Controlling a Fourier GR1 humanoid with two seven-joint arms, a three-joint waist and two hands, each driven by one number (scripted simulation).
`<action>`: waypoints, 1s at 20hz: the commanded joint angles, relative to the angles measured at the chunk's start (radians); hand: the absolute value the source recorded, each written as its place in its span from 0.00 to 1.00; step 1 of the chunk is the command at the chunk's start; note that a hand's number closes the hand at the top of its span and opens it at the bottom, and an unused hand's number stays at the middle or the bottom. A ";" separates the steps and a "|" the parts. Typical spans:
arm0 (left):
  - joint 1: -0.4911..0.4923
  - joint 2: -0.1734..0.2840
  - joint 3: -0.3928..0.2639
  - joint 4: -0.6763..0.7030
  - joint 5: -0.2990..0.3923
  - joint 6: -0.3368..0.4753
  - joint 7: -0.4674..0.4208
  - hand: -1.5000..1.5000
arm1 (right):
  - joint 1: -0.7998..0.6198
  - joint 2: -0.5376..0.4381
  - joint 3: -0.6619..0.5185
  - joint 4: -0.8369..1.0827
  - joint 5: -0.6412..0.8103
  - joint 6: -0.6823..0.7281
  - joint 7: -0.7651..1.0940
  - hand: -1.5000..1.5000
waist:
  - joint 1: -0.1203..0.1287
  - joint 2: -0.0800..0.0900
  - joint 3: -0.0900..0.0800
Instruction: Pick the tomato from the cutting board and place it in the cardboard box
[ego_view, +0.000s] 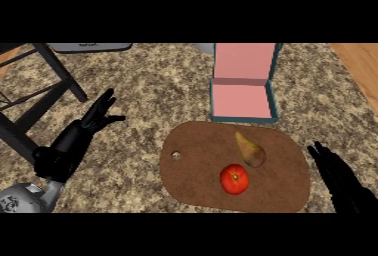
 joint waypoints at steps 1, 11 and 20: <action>0.005 -0.048 -0.024 0.018 -0.011 0.005 -0.016 0.50 | 0.063 0.025 0.124 -0.197 0.107 0.120 0.246 0.00 | 0.010 0.008 -0.001; -0.046 -0.141 -0.031 0.159 -0.048 -0.089 -0.082 0.50 | -0.186 0.390 0.391 -0.321 0.348 0.459 0.806 0.00 | 0.073 0.020 0.008; -0.055 -0.221 -0.011 0.161 -0.107 -0.061 -0.041 0.50 | -0.225 0.584 0.327 -0.127 0.358 0.564 0.806 0.00 | 0.073 0.020 0.011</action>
